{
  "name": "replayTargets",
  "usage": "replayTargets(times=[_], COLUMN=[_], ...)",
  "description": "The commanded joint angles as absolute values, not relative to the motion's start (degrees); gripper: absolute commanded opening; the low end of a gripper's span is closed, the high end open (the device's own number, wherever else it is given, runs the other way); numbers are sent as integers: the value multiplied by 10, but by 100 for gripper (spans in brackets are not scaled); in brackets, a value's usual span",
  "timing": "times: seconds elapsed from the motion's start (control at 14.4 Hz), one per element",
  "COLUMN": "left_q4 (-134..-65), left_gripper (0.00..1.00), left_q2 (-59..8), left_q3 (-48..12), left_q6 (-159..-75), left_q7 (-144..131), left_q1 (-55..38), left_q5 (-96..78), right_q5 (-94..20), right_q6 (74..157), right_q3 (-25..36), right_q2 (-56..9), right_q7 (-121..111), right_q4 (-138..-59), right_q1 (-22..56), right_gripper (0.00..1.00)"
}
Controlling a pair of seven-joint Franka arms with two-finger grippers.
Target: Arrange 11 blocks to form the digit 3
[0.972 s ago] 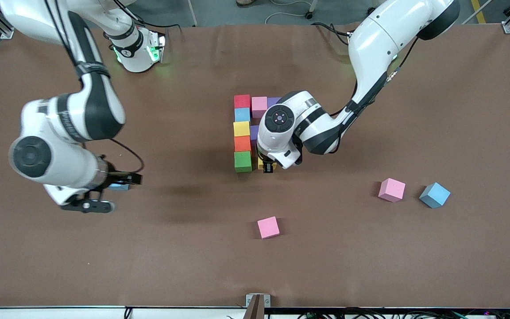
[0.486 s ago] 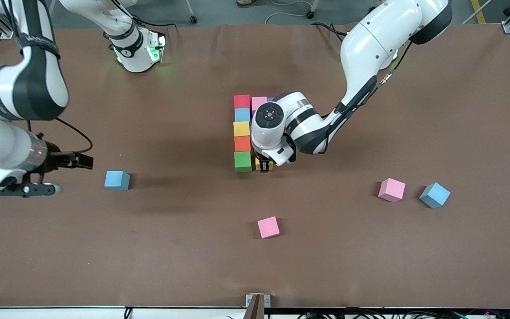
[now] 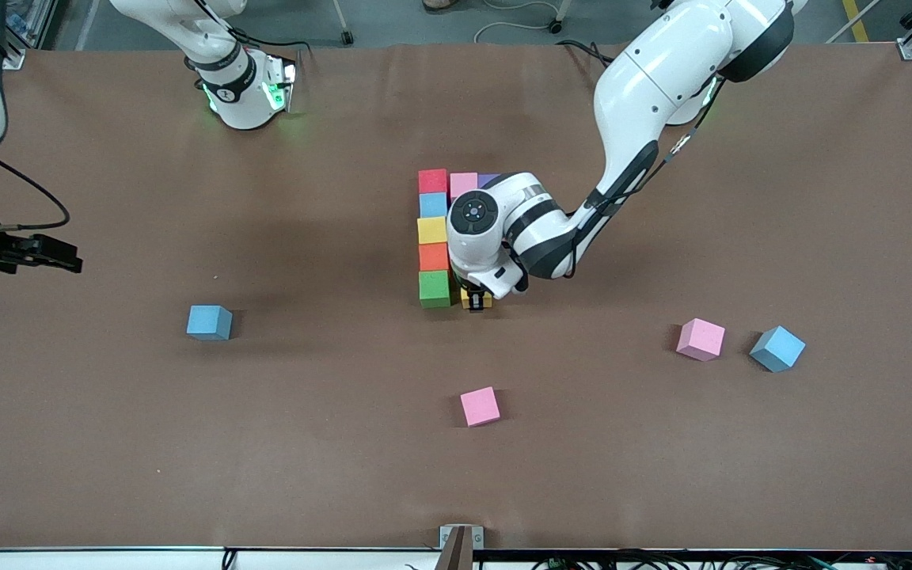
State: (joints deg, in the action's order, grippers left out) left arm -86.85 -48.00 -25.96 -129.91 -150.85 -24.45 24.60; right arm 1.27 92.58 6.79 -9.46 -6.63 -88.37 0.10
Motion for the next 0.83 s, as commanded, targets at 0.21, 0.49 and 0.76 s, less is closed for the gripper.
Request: replayTargets(times=[0.21,0.49,0.76], left_q4=[-866,-866,-865], left_gripper=[23,23,23], left_q2=[-486,-490,-495], left_q3=[-255,-255,-256], left_q6=[-1326,-1326,-1326], left_q7=[-1535,-1531,-1535], left_q1=[-252,-254,-260], left_q5=[249,250,249], right_q5=[21,14,11], right_q6=[851,845,844], right_q3=[58,57,56], right_q2=[-110,-112,-109], right_q7=[-64,-62,-62], right_q4=[-810,-813,-817], right_q1=[-6,-4,-2], right_gripper=[100,100,100])
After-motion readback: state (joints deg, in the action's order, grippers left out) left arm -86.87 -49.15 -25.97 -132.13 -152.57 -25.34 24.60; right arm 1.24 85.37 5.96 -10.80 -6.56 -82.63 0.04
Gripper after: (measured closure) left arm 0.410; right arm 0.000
